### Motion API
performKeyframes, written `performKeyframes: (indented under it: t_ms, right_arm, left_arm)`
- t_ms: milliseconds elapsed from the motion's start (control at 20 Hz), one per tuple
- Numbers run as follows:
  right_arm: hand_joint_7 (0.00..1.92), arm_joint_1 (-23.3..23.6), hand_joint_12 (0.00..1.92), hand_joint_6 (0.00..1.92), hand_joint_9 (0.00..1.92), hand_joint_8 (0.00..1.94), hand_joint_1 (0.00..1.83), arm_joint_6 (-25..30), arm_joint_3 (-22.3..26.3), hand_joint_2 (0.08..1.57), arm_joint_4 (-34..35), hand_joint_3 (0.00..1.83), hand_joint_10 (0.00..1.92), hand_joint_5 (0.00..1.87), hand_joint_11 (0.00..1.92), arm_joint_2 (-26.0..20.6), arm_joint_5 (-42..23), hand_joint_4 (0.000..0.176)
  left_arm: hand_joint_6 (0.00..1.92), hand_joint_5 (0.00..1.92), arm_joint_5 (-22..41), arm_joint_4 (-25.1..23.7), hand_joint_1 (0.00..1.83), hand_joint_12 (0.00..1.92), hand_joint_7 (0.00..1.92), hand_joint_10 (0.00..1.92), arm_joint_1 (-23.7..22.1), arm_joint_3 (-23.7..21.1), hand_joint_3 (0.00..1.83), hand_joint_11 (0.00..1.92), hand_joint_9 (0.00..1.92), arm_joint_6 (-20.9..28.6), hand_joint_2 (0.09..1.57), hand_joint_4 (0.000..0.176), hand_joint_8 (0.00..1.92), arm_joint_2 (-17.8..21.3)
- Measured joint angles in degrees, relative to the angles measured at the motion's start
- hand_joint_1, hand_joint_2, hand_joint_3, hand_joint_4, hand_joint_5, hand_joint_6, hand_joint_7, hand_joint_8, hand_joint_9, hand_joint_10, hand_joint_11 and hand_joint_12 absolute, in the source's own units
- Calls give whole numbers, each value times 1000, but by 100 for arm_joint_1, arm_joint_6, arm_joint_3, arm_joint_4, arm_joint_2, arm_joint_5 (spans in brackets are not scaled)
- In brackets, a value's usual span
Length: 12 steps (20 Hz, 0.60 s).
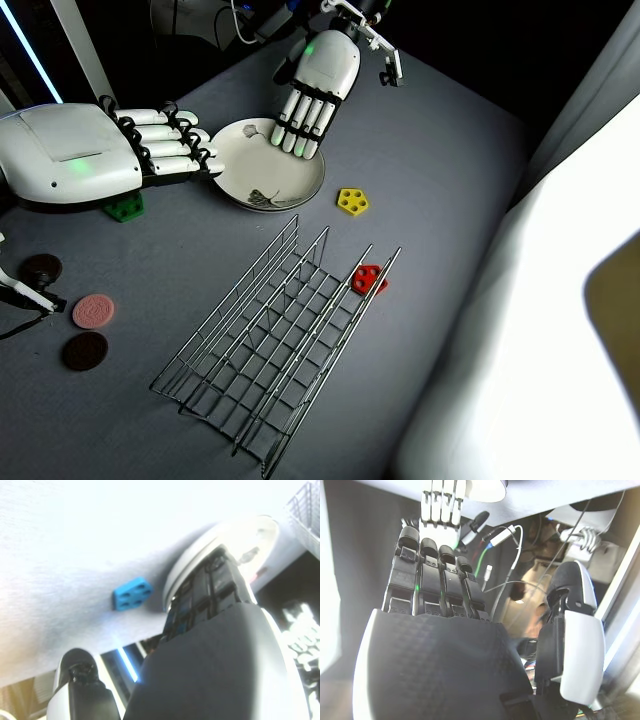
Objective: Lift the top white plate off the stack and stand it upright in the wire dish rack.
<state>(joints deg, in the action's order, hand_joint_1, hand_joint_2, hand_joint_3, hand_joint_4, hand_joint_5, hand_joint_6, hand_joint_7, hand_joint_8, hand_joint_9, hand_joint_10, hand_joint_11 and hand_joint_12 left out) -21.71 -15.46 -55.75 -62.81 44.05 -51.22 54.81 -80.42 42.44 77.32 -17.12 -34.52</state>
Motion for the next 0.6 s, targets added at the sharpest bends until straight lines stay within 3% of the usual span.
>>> performKeyframes:
  t_ms: [350,600]
  right_arm:
    - [96,0,10,2,135,9,471,-74,7,1042,63,1,9,16,165,35,-50,0]
    - [126,-39,15,6,159,9,490,-190,17,1033,50,0,8,44,184,96,28,0]
  left_arm:
    - [4,23,0,0,163,21,40,2,59,7,0,99,45,-2,902,0,3,-39]
    - [3,10,4,306,184,21,35,5,214,96,0,101,44,-61,903,0,5,-208]
